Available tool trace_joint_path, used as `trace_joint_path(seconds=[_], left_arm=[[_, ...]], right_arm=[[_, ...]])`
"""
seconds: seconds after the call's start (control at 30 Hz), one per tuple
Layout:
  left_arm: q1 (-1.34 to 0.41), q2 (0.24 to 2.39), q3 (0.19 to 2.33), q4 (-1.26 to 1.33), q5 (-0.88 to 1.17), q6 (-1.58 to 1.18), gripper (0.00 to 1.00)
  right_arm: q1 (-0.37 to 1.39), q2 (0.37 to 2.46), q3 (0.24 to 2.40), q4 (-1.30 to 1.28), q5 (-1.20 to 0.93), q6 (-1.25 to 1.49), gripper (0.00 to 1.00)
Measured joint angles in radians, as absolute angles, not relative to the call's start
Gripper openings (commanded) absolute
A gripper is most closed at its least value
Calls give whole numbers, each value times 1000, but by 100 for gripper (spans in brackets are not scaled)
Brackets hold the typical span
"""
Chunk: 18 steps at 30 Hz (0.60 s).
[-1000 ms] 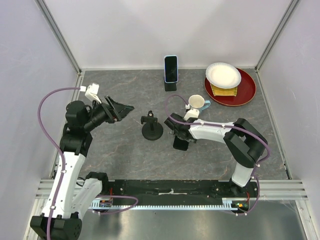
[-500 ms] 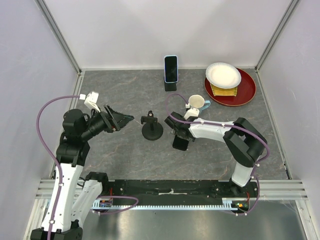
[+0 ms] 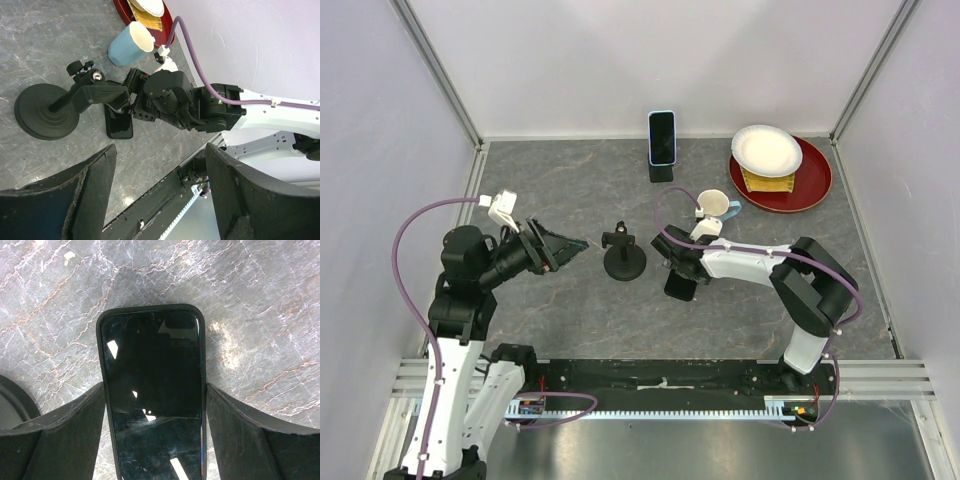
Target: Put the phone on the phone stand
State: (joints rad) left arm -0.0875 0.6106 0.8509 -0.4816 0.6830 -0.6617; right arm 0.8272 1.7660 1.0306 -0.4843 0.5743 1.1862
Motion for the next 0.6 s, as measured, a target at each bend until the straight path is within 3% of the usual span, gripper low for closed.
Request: trace_joint_path(seconds=[0.33, 0.6], left_arm=[[-88, 646, 908, -538, 683, -662, 77], [-104, 655, 923, -531, 685, -673, 74]], right_arm=[[835, 1743, 1003, -459, 595, 1197, 0], [888, 1521, 818, -410, 634, 1125, 0]])
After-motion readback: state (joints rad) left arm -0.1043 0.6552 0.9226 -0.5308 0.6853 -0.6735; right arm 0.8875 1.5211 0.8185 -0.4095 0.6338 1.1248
